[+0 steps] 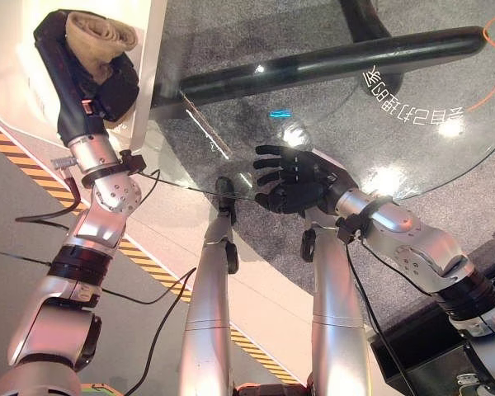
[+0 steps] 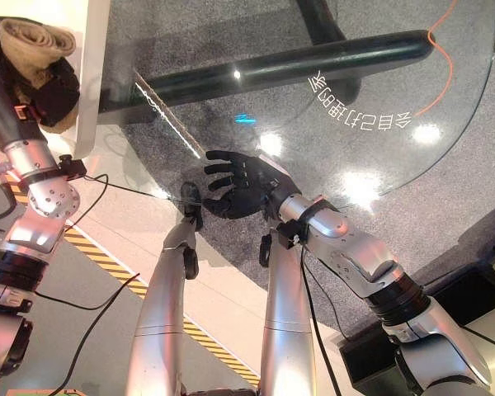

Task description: Wipe the table with a cloth and put it in the basket.

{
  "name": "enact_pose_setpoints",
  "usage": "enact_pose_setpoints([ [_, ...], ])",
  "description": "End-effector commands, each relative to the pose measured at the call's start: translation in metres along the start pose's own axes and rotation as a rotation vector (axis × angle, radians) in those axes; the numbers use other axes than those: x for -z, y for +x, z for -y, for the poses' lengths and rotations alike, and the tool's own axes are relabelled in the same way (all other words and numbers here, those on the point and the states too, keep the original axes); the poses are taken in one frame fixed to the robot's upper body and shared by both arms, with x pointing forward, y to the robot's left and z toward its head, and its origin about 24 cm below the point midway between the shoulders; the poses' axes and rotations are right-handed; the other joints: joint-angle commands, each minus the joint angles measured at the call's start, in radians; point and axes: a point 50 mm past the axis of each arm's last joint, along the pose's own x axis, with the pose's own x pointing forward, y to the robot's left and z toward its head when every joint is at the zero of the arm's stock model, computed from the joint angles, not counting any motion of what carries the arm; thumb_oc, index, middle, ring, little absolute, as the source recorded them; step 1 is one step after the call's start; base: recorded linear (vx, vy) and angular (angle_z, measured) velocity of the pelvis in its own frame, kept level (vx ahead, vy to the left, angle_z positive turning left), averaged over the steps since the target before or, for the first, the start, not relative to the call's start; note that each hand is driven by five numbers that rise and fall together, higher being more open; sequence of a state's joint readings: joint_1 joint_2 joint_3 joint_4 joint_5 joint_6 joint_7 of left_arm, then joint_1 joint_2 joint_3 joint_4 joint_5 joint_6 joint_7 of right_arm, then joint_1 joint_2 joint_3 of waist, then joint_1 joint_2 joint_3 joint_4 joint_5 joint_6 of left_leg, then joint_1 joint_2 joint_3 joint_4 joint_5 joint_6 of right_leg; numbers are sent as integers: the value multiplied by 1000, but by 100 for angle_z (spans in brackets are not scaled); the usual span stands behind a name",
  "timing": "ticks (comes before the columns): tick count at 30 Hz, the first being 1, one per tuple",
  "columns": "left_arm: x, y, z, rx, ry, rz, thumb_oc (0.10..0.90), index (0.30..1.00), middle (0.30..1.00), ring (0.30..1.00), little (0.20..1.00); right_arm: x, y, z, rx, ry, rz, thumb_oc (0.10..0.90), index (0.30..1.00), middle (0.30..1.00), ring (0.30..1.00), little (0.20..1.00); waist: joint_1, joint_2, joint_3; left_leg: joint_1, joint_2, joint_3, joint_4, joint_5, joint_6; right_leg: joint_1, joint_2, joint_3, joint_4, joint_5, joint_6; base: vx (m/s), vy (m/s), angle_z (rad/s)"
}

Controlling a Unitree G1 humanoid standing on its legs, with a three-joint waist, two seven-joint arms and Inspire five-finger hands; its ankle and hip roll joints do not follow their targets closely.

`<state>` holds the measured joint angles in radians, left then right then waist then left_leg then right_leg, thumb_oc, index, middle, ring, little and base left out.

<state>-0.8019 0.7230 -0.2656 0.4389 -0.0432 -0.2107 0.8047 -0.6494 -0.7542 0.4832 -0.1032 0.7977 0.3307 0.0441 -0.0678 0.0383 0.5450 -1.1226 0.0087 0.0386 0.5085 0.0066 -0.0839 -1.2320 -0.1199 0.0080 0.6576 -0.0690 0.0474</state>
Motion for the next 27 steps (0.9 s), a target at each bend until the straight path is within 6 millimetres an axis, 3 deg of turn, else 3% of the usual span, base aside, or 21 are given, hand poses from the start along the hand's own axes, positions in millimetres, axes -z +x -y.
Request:
enact_pose_setpoints([
  [1, -11, 21, -11, -82, -97, 17, 100, 300, 300, 300, 200, 14, 6, -1, 8, 11, -60, 800, 900, 900, 900, 900, -25, 54, -25, -65, -83, 110, 35, -18, 42, -12, 93, 2, -153, 113, 22, -10, -6, -3],
  [2, -6, 17, -9, -68, -94, -7, 100, 300, 300, 300, 200, 19, 5, -2, 8, 22, -73, 800, 900, 900, 900, 900, -23, 54, -25, -36, -82, 100, 43, -46, 36, 15, 97, 3, -141, 84, 26, 0, 0, 0],
  [5, -2, 23, -8, -74, -109, -57, 100, 300, 300, 300, 200, 11, 9, 2, 17, 16, -47, 800, 900, 900, 900, 900, -28, 45, -25, -67, -82, 109, 27, -13, 38, -7, 92, -1, -170, 118, 24, -24, -8, 0],
  [7, 7, 22, -7, -55, -108, -105, 116, 314, 314, 314, 216, 15, 9, 2, 15, 30, -54, 800, 900, 900, 900, 900, -28, 41, -25, -41, -80, 99, 33, -41, 29, 21, 96, -1, -163, 90, 28, 0, 0, 0],
  [8, 4, 27, -9, -63, -114, -106, 300, 472, 472, 472, 400, 9, 10, 4, 17, 21, -38, 800, 900, 900, 900, 900, -32, 37, -25, -72, -81, 108, 23, -11, 35, -6, 93, -3, -177, 120, 25, -19, -20, -3],
  [9, 8, 25, -7, -52, -112, -129, 385, 545, 545, 545, 485, 13, 10, 2, 14, 30, -46, 800, 900, 900, 900, 900, -31, 35, -25, -51, -80, 100, 30, -34, 30, 14, 96, -2, -168, 97, 28, -55, -21, -3],
  [10, 7, 29, -9, -58, -118, -132, 429, 582, 582, 582, 529, 9, 11, 3, 14, 23, -34, 800, 900, 900, 900, 900, -34, 32, -25, -74, -80, 108, 23, -11, 34, -7, 92, -4, -179, 120, 25, 27, -22, -3],
  [11, 14, 25, -7, -44, -126, -174, 525, 665, 665, 665, 625, 14, 11, 2, 10, 34, -46, 800, 900, 900, 900, 900, -32, 29, -25, -45, -78, 97, 31, -41, 28, 22, 96, -4, -166, 90, 30, 0, 0, 0],
  [13, 17, 25, -6, -40, -151, -201, 800, 900, 900, 900, 900, 13, 12, 2, 10, 34, -42, 800, 900, 900, 900, 900, -33, 27, -25, -46, -78, 97, 31, -40, 27, 21, 95, -6, -167, 90, 30, 0, 0, 0],
  [17, 15, 33, -6, -28, -184, -223, 800, 900, 900, 900, 900, 5, 16, 3, 12, 32, -14, 800, 900, 900, 900, 900, -36, 19, -25, -80, -83, 101, 18, -8, 31, -3, 87, -13, -192, 126, 27, -26, -38, 2],
  [18, 19, 30, -4, -14, -182, -238, 800, 900, 900, 900, 900, 10, 16, 1, 10, 42, -25, 800, 900, 900, 900, 900, -35, 18, -25, -54, -82, 92, 26, -32, 26, 23, 90, -12, -184, 102, 31, -10, -26, 4],
  [20, 16, 34, -5, -17, -193, -231, 800, 900, 900, 900, 900, 6, 16, 2, 13, 34, -14, 800, 900, 900, 900, 900, -37, 16, -25, -76, -83, 100, 18, -10, 31, 3, 87, -14, -196, 125, 27, 0, 0, 0],
  [21, 19, 30, -3, -2, -187, -245, 800, 900, 900, 900, 900, 11, 16, 1, 11, 45, -27, 800, 900, 900, 900, 900, -35, 15, -25, -47, -81, 90, 28, -39, 25, 32, 91, -13, -183, 95, 31, 5, -21, 6],
  [23, 21, 29, -2, 12, -201, -258, 800, 900, 900, 900, 900, 12, 16, 0, 10, 49, -22, 800, 900, 900, 900, 900, -36, 12, -25, -46, -81, 90, 29, -40, 26, 35, 90, -15, -185, 95, 32, -2, -31, 6],
  [24, 19, 32, -3, 6, -212, -249, 800, 900, 900, 900, 900, 7, 17, 2, 12, 41, -4, 800, 900, 900, 900, 900, -38, 10, -25, -73, -83, 99, 17, -10, 33, 10, 86, -17, -201, 126, 28, -10, -30, 1],
  [27, 25, 26, -1, 24, -201, -271, 800, 900, 900, 900, 900, 13, 16, 0, 5, 56, -15, 800, 900, 900, 900, 900, -36, 8, -25, -36, -82, 88, 29, -43, 27, 48, 90, -16, -192, 95, 32, 1, -17, 0],
])
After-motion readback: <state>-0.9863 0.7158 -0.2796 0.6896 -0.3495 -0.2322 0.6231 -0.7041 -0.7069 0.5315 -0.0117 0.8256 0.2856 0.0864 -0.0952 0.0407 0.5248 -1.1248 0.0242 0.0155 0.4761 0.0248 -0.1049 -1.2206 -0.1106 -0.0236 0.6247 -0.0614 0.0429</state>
